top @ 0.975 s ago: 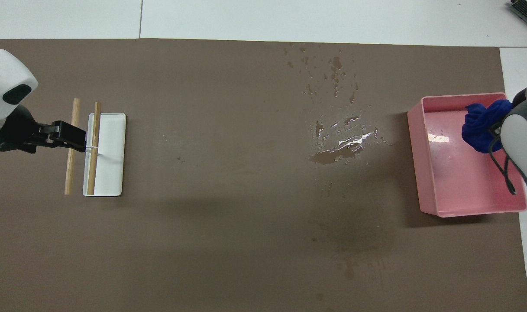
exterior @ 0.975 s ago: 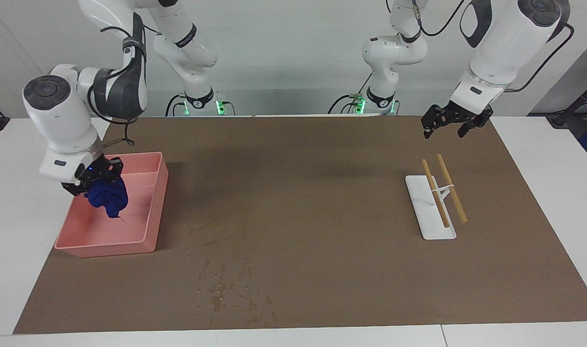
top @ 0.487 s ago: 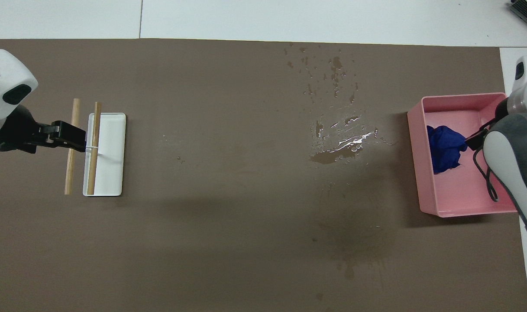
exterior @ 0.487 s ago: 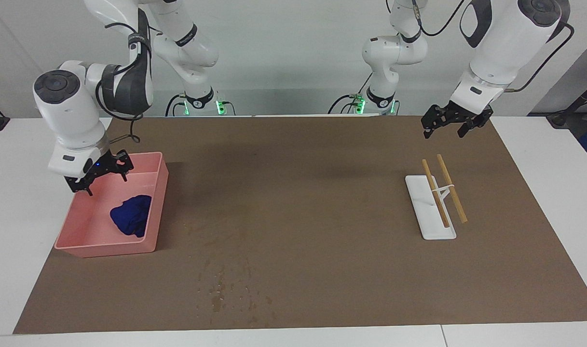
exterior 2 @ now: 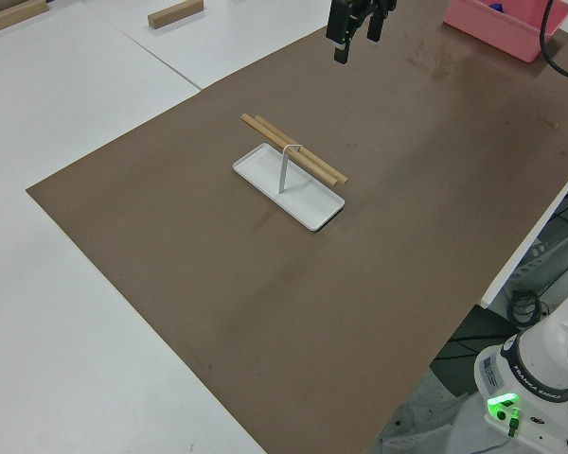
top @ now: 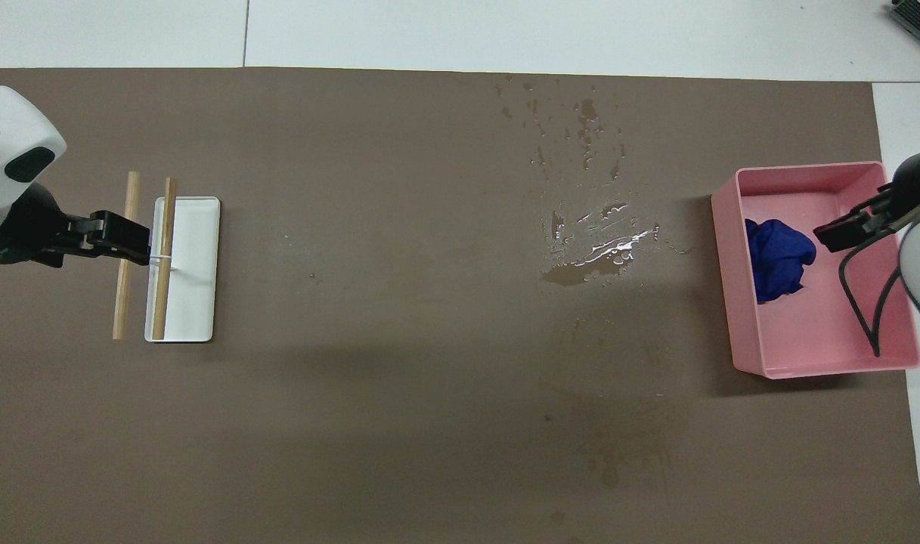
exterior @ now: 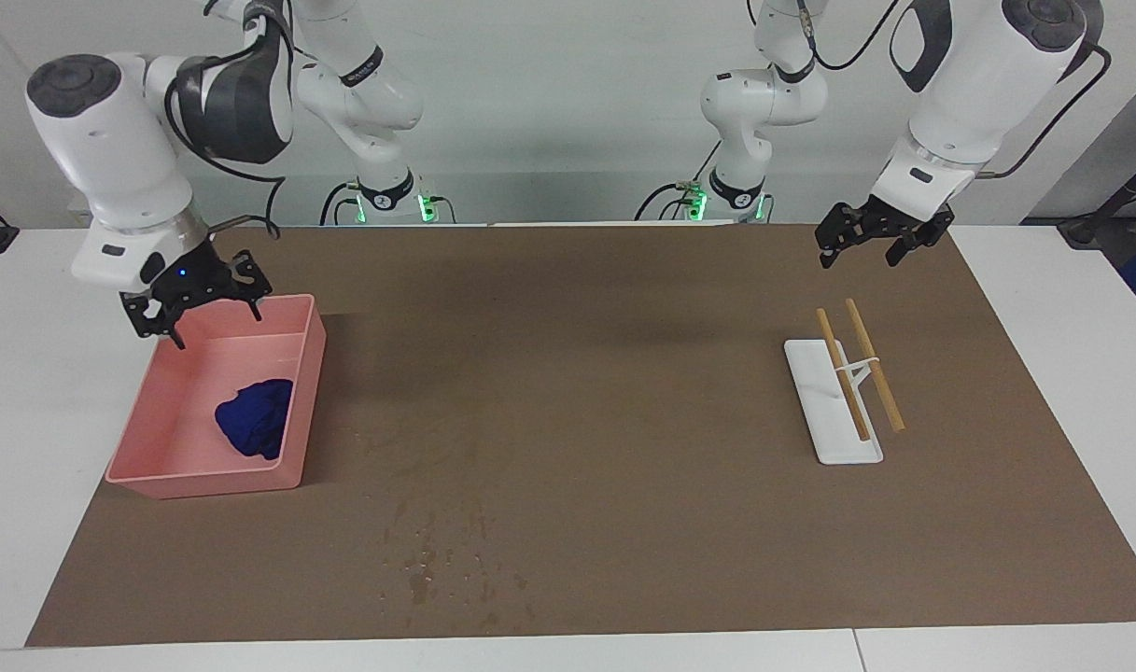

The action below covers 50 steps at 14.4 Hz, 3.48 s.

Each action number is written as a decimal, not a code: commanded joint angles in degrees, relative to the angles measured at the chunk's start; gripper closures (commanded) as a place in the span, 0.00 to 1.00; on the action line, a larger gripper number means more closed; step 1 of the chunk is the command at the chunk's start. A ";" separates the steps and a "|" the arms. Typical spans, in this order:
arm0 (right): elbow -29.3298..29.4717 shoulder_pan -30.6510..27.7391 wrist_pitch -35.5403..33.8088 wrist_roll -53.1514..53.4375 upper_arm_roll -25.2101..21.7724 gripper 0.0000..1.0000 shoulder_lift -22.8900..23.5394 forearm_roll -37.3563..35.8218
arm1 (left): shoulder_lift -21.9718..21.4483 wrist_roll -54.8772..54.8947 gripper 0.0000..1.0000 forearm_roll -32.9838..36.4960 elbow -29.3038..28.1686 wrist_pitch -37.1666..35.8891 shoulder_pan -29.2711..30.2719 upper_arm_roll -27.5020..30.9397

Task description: Wipe water with towel using both arms

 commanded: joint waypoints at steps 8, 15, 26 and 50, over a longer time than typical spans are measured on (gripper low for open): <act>0.38 -0.34 -12.22 10.87 4.47 0.00 -11.76 4.98 | -1.18 0.07 0.00 0.79 -1.56 0.75 -0.27 0.34; 0.21 2.56 -11.87 23.44 2.99 0.00 -11.68 5.95 | -1.18 0.07 0.00 0.79 -1.56 0.75 -0.27 0.34; 6.07 16.17 -11.51 29.62 -10.46 0.00 -6.33 7.09 | -1.18 0.07 0.00 0.79 -1.56 0.75 -0.36 0.34; 7.24 17.06 -14.16 30.14 -11.88 0.00 -4.47 4.46 | -1.18 0.07 0.00 0.79 -1.56 0.75 -0.27 0.34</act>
